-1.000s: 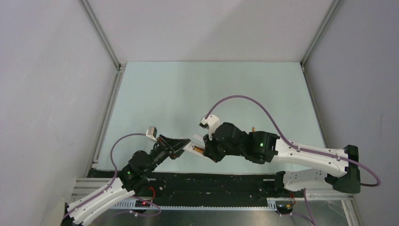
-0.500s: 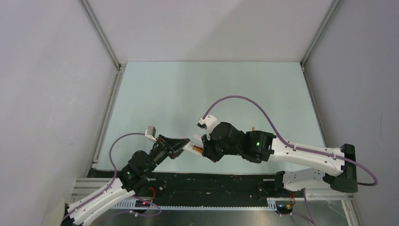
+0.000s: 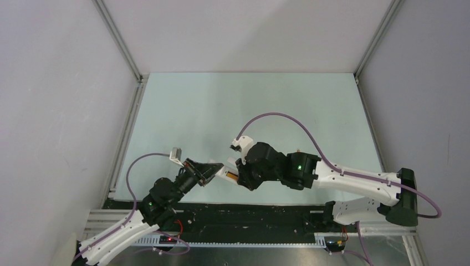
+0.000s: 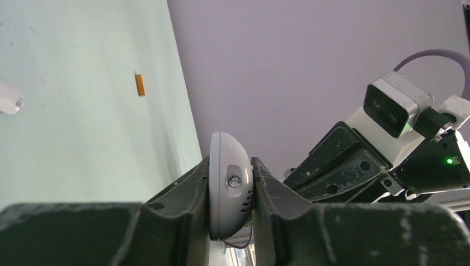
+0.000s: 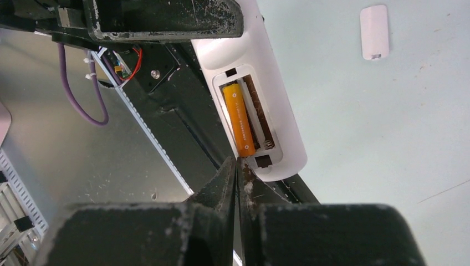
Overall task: Load the batteries into the remote control
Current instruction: Load the battery into the remote control.
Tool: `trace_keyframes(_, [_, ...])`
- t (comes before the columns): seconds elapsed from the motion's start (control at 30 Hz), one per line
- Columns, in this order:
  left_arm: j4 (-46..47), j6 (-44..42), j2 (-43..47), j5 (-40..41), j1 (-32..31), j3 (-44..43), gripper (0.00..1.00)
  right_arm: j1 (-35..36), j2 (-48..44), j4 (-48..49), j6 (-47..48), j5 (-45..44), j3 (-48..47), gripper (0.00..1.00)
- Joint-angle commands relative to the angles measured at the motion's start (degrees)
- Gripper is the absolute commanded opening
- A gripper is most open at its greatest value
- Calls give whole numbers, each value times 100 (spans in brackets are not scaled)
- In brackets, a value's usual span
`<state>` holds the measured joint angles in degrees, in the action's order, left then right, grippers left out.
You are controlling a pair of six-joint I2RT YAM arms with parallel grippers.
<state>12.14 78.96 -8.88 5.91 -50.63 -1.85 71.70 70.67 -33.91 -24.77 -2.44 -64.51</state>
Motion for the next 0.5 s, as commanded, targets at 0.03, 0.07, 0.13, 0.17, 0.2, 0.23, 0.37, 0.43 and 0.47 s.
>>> trace_keyframes(0.03, [416, -455, -11, -200, 7, -492, 0, -49, 111, 353, 82, 107, -2, 7])
trace_keyframes(0.07, [419, -480, -29, -211, 8, -514, 0, -59, 121, 355, 80, 104, -1, 7])
trace_keyframes(0.13, [430, -546, -37, -259, 9, -553, 0, -67, 130, 361, 85, 103, 0, 7])
trace_keyframes(0.17, [434, -587, -36, -293, 9, -571, 0, -79, 128, 360, 93, 103, 0, 7])
trace_keyframes(0.2, [455, -612, -28, -310, 5, -580, 0, -92, 125, 355, 90, 103, 0, 7])
trace_keyframes(0.23, [468, -643, -27, -345, 8, -593, 0, -101, 125, 351, 94, 96, 0, 7])
trace_keyframes(0.37, [539, -747, -4, -495, 7, -628, 0, -135, 108, 340, 96, 103, 0, 7])
trace_keyframes(0.43, [574, -784, 1, -541, 4, -636, 0, -138, 91, 333, 100, 111, -1, 7])
trace_keyframes(0.47, [591, -816, 5, -546, 7, -635, 0, -156, 86, 333, 103, 116, -1, 7])
